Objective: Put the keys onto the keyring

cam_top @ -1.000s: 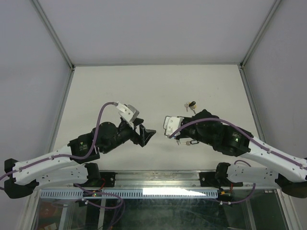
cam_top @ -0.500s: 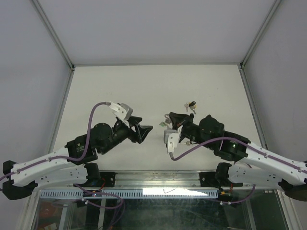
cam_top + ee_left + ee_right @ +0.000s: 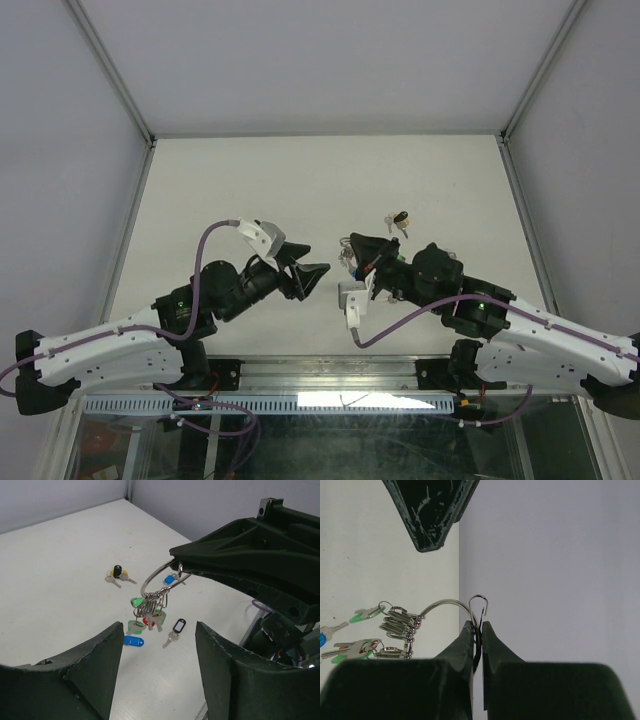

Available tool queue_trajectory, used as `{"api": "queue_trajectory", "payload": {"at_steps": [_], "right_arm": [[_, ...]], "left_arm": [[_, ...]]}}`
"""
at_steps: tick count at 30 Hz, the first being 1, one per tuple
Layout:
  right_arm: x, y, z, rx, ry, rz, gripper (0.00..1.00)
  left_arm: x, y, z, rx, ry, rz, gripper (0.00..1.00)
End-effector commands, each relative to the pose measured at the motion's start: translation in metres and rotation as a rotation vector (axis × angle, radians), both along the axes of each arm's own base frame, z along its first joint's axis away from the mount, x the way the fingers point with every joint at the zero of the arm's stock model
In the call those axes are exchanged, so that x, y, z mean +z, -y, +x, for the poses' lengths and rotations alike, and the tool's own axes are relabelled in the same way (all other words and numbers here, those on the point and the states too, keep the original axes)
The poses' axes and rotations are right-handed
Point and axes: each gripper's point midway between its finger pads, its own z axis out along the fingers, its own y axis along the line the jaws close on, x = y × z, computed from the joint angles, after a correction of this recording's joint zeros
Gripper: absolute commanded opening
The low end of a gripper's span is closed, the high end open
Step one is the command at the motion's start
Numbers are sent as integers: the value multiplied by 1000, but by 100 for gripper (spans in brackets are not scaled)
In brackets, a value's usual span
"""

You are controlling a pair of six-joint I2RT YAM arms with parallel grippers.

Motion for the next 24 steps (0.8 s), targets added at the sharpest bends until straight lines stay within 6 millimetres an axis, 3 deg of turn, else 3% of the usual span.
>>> {"api": "queue_trajectory", "payload": {"at_steps": [1, 16, 24], "right_arm": [[36, -1, -8, 28, 3, 157, 0], [27, -8, -13, 28, -134, 188, 0], [31, -7, -14, 36, -130, 201, 0]], "left_arm": [[35, 8, 1, -17, 68, -110, 57], [47, 30, 0, -69, 109, -148, 53], [38, 44, 4, -75, 85, -114, 47]]}}
